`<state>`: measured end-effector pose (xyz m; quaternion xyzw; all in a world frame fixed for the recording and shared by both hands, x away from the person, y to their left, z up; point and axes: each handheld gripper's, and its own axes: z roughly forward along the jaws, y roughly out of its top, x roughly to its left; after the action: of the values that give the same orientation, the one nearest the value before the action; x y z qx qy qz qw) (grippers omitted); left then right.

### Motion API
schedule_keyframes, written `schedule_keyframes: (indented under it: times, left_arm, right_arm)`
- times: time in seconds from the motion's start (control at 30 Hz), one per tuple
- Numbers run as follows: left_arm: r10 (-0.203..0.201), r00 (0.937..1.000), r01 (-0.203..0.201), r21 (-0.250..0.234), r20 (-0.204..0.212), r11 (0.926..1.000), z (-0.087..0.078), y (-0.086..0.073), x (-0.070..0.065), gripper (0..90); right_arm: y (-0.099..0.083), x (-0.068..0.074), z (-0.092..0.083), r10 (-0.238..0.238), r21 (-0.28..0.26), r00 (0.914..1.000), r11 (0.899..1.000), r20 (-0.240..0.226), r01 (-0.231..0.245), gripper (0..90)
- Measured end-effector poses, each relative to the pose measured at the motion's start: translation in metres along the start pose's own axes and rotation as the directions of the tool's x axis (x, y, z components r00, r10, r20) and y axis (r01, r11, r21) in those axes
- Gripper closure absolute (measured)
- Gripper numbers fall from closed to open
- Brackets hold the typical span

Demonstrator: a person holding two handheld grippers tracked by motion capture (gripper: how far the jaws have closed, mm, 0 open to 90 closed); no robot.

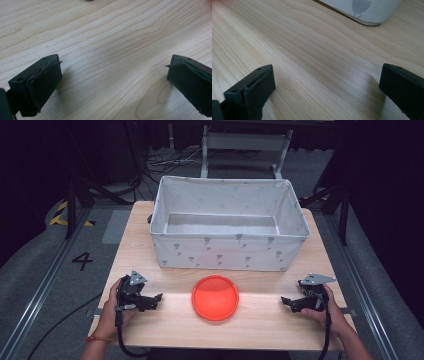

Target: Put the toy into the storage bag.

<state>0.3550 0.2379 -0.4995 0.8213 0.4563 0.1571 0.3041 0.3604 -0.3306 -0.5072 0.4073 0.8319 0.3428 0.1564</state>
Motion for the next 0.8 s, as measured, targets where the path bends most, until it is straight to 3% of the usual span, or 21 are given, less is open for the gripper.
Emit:
schedule_keyframes:
  times: [0.17, 0.43, 0.57, 0.8]
  left_arm:
    - [-0.019, 0.9997, 0.019, 0.001, -0.011, 0.9998, -0.001, -0.001, -0.002, 0.2]
    - [0.005, 0.9999, -0.005, -0.007, 0.009, 1.0, -0.008, -0.01, 0.0, 0.3]
    - [0.02, 0.9997, -0.02, -0.007, 0.017, 0.9998, -0.008, -0.01, 0.002, 0.1]
    - [0.03, 0.9991, -0.03, -0.004, 0.029, 0.9995, -0.008, -0.01, 0.003, 0.0]
  right_arm:
    - [0.001, 0.0, 0.0, -0.007, 0.008, 0.9999, 1.0, -0.009, 0.007, 0.4]
    - [0.005, 0.003, -0.001, -0.027, 0.053, 0.9993, 0.998, -0.027, 0.028, 0.9]
    - [0.008, 0.007, -0.006, -0.061, 0.058, 0.9959, 0.996, -0.067, 0.065, 17.9]
    - [0.015, 0.017, -0.007, -0.101, 0.052, 0.9893, 0.993, -0.106, 0.107, 19.2]
